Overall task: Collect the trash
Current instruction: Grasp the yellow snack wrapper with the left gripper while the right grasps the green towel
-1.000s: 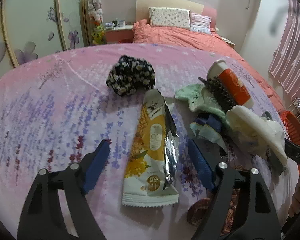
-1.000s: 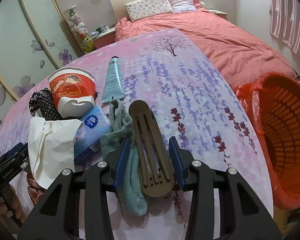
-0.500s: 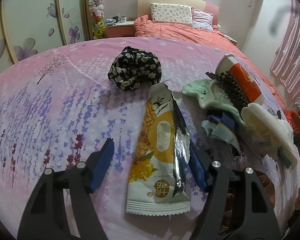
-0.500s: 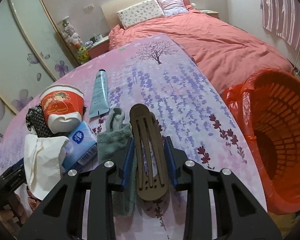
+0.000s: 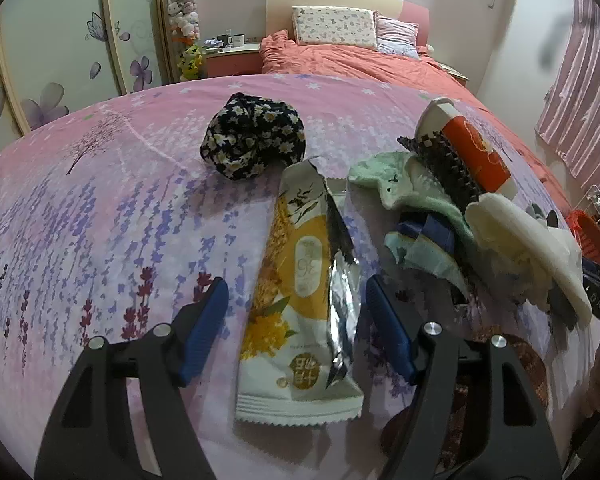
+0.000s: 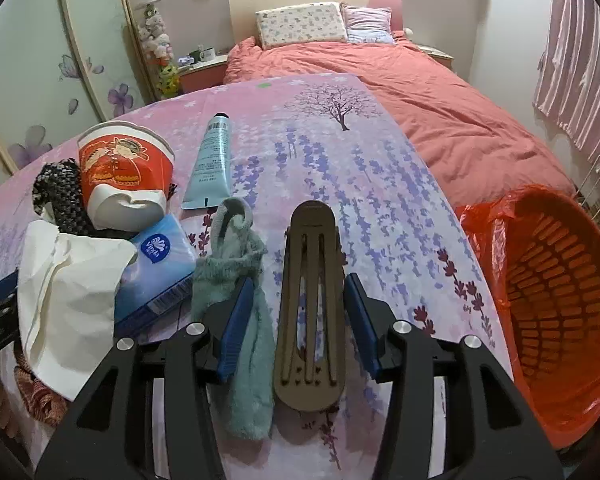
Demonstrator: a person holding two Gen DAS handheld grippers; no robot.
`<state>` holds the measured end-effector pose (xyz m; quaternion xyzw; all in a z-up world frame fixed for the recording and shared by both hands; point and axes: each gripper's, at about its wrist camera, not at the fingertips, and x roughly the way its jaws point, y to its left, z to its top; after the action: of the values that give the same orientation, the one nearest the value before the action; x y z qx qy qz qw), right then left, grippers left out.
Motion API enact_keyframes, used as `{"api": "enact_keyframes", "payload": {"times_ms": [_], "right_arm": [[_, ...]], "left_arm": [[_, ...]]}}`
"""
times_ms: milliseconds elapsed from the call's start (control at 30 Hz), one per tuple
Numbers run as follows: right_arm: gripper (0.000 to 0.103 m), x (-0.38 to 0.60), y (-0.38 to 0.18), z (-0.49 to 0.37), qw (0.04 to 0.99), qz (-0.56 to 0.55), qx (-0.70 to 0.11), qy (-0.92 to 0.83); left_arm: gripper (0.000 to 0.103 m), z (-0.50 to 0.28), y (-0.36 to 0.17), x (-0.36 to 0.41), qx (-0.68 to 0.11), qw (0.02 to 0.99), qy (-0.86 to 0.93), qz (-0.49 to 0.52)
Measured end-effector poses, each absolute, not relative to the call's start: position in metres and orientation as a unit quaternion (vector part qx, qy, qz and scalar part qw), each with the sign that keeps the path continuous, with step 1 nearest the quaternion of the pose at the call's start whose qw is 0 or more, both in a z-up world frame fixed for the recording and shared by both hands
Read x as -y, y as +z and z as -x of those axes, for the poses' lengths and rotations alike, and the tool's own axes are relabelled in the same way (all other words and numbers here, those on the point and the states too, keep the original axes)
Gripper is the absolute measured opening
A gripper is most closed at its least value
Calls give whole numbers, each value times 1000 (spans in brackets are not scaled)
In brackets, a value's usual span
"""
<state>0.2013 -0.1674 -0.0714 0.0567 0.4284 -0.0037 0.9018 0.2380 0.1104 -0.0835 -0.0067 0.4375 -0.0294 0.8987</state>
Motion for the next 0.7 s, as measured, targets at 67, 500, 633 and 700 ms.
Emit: {"api": "enact_keyframes", "payload": {"times_ms": [67,500,633,700], "right_arm": [[48,176,-71,-199,900,-79,-428,-2],[39,178,-74,-204,902,-73,-426,-8],[29,176,-74,-204,903,-73,-423,-7],[29,177,-73,-202,904,-74,-422,-4]], "left_arm": [[70,-234,-84,-112,-437,899,-32,6],[57,-239,-83,-111,-435,900,-37,7],[50,-245,-83,-109,-434,900,-31,8],[43,-248,-82,-107,-433,901,-29,5]]}}
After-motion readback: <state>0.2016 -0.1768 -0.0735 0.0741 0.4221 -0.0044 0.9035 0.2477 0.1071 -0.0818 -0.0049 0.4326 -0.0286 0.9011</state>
